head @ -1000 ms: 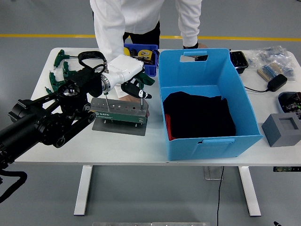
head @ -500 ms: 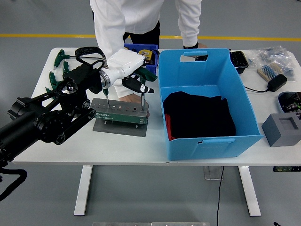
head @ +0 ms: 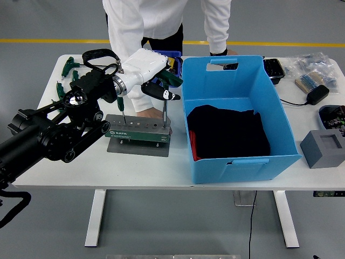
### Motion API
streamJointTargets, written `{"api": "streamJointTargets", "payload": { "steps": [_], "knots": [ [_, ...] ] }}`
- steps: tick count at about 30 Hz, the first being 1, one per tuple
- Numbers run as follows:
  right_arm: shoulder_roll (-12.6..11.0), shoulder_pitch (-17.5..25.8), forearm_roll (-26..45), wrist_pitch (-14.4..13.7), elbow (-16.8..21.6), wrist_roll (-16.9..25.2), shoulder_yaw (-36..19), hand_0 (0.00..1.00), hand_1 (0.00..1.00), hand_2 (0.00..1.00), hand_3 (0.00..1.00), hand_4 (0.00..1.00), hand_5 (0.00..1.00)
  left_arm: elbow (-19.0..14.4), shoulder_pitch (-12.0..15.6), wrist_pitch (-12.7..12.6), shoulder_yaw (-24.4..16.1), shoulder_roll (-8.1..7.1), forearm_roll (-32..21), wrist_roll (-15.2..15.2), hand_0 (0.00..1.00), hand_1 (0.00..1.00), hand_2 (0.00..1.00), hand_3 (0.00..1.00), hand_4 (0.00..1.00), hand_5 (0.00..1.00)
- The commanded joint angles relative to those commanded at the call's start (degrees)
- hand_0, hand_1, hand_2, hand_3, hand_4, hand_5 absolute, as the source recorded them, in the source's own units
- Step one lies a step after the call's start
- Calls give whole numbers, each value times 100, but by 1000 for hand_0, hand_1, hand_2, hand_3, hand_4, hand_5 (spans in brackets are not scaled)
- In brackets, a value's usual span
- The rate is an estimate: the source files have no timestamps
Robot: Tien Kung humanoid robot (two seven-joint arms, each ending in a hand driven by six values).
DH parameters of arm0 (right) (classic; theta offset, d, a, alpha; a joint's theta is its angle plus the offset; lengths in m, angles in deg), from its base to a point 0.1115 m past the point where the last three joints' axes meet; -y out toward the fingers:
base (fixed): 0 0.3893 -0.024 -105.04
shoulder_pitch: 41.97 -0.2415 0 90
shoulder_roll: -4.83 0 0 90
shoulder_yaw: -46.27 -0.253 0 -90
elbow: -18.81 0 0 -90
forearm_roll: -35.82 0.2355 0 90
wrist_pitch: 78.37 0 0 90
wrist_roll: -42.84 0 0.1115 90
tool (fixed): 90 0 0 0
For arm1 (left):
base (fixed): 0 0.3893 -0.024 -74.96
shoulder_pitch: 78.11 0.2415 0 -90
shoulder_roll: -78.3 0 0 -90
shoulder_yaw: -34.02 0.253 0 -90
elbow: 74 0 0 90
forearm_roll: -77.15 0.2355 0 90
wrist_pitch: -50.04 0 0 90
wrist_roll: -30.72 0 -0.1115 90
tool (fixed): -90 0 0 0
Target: Lift tool from toolbox,place it in box,lift tool from toolbox,place it in box
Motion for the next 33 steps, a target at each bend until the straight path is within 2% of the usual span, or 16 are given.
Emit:
{"api": "streamJointTargets", "payload": {
  "steps": [4,5,10,11,16,17,22,23,33],
  "knots": [
    [4,9,-28,-2,0,-6,-32,688,696,765,722,976,761,-6,-42,2,4,-11,-40,8,140,2,17,12,998,704],
    [5,12,-35,-1,0,-7,-41,688,696,765,721,974,759,-4,-62,11,20,-15,-54,7,143,2,16,16,865,710],
    [12,24,-43,1,0,-8,-69,688,696,765,721,974,759,-3,-177,18,84,-39,-153,25,143,2,16,16,865,710],
    [15,26,-49,-1,0,-11,-80,687,696,765,720,973,758,-4,-207,18,97,-47,-183,34,142,2,16,15,768,712],
    [28,37,-66,-7,0,-24,-121,687,696,765,720,973,758,-16,-326,40,131,-85,-292,68,142,2,16,15,768,712],
    [30,38,-68,-7,0,-26,-125,688,696,765,718,970,759,-19,-347,45,135,-91,-306,71,142,2,15,15,722,676],
    [33,47,-121,-1,0,-47,-154,688,696,765,718,970,759,-52,-441,80,169,-121,-359,78,142,2,15,15,722,676],
    [34,49,-121,-2,0,-48,-154,687,696,765,718,968,759,-57,-451,84,180,-124,-363,73,143,2,13,11,684,640],
    [37,84,-124,-1,0,-56,-176,684,694,764,717,968,761,-115,-580,156,314,-180,-442,66,144,2,10,10,653,632]
  ]
}}
